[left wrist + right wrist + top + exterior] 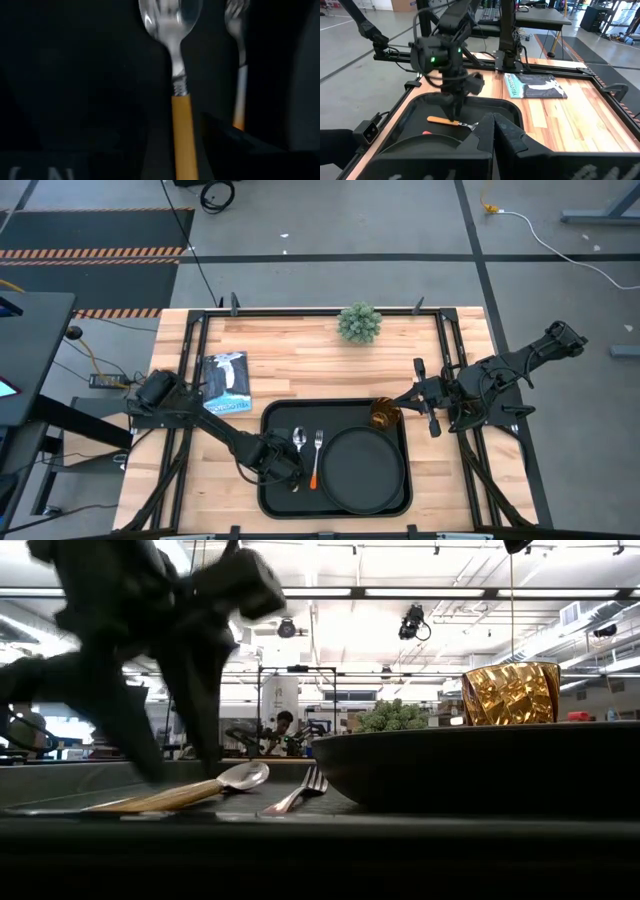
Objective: Pick and place plate/cup/fork/spoon on tray
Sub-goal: Put the yellow spoon to the left of the orange fork on the black tray, then return to Home Position
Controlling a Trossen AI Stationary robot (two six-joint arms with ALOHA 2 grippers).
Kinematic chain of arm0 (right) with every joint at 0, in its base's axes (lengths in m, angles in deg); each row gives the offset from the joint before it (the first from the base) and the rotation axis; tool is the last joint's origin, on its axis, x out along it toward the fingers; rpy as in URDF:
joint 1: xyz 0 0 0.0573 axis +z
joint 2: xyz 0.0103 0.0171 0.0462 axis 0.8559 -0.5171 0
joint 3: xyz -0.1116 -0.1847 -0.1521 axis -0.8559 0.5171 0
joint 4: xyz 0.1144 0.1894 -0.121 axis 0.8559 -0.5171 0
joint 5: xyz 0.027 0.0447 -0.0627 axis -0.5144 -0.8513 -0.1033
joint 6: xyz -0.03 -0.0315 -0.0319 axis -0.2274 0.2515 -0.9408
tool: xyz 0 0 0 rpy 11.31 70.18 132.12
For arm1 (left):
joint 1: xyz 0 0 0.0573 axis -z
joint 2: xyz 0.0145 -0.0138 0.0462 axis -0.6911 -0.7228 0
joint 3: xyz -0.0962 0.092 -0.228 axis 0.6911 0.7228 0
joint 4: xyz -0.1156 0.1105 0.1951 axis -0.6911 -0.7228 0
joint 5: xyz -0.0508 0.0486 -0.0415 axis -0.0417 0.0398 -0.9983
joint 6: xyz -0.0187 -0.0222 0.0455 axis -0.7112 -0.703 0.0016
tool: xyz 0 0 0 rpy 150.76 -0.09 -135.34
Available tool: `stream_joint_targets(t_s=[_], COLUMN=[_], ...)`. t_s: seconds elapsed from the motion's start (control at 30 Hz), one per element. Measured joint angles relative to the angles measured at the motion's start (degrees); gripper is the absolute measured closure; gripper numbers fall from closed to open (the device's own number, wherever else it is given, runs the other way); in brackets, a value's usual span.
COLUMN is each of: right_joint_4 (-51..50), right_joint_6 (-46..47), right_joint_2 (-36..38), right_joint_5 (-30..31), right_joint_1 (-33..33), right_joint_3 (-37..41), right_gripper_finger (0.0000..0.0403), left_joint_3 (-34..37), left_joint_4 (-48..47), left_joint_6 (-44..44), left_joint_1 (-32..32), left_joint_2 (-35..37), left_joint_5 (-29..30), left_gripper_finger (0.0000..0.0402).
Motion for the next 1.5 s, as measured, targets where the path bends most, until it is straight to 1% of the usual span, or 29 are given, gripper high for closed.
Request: stream_joint_targets(t_s=[0.07,0.17,0.2,0.27,0.37,0.43,0.5,0.6,0.73,0.8,0.9,0.97,1.03,1.1,1.17,1.23,1.37,1.5], right_joint_4=[-0.01,-0.34,-0.33,-0.25,0.61,2.23,4.03,7.07,9.93,10.54,10.76,10.78,10.41,9.8,8.69,7.49,7.1,6.3], right_joint_6=[-0.01,-0.03,-0.1,-0.68,-2.56,-4.44,-7.02,-12.19,-17.78,-18.06,-16.37,-14.97,-13.08,-11.7,-10.25,-8.98,-7.34,-7.26], right_joint_2=[0.01,0.0,0.0,0.0,0.0,0.0,0.0,0.01,0.02,0.02,0.02,0.07,0.33,0.89,1.46,1.7,1.48,0.84], right_joint_5=[0.01,0.0,0.0,0.0,0.04,0.04,0.06,0.19,0.22,0.41,0.68,2.04,6.1,10.51,13.07,13.95,14.14,14.34], right_joint_1=[0.0,0.0,0.0,0.0,-0.04,-0.42,-0.89,-1.65,-3.0,-3.54,-3.8,-3.6,-3.0,-2.33,-1.75,-1.38,-1.31,-1.31], right_joint_3=[0.0,0.02,0.02,0.02,0.03,0.04,0.04,0.04,0.04,0.04,0.04,0.04,0.04,0.04,0.04,0.04,0.04,0.04], right_gripper_finger=[0.0394,0.0395,0.0394,0.0395,0.0395,0.0395,0.0395,0.0395,0.0395,0.0395,0.0395,0.0395,0.0395,0.0395,0.0395,0.0395,0.0395,0.0395], left_joint_3=[-0.04,-0.02,-0.02,-0.02,-0.06,-0.04,-0.09,-0.05,-0.04,-0.04,-0.04,-0.04,-0.04,-0.04,-0.04,-0.07,-0.07,-0.07], left_joint_4=[-1.51,-3.99,-4.39,-4.7,-4.05,-3.95,-2.66,-0.67,1.15,2.98,8.0,13.28,17.16,18.82,17.95,15.37,11.17,9.13], left_joint_6=[1.43,4.9,6.87,12.33,24.13,34.19,43.62,57.37,69.14,75.8,88.31,96.38,103.49,107.88,109.45,109.65,109.12,109.64], left_joint_1=[-0.18,-0.78,-1.1,-1.64,-2.41,-2.96,-3.72,-5.05,-7.08,-8.14,-9.81,-10.96,-11.76,-12.52,-13.24,-13.88,-15.34,-16.59], left_joint_2=[1.61,3.25,3.75,5.1,5.79,6.04,6.09,6.09,6.09,6.09,6.09,6.09,6.73,8.26,10.79,13.92,19.59,23.44], left_joint_5=[1.33,1.63,2.02,5.04,14.09,19.96,23.94,28.08,33.37,36.02,38.78,39.12,37.79,36.45,35.39,34.07,29.32,25.65], left_gripper_finger=[0.022,0.0228,0.0232,0.0238,0.0246,0.025,0.0254,0.0257,0.0257,0.0257,0.0258,0.0258,0.0258,0.0258,0.0259,0.026,0.026,0.026])
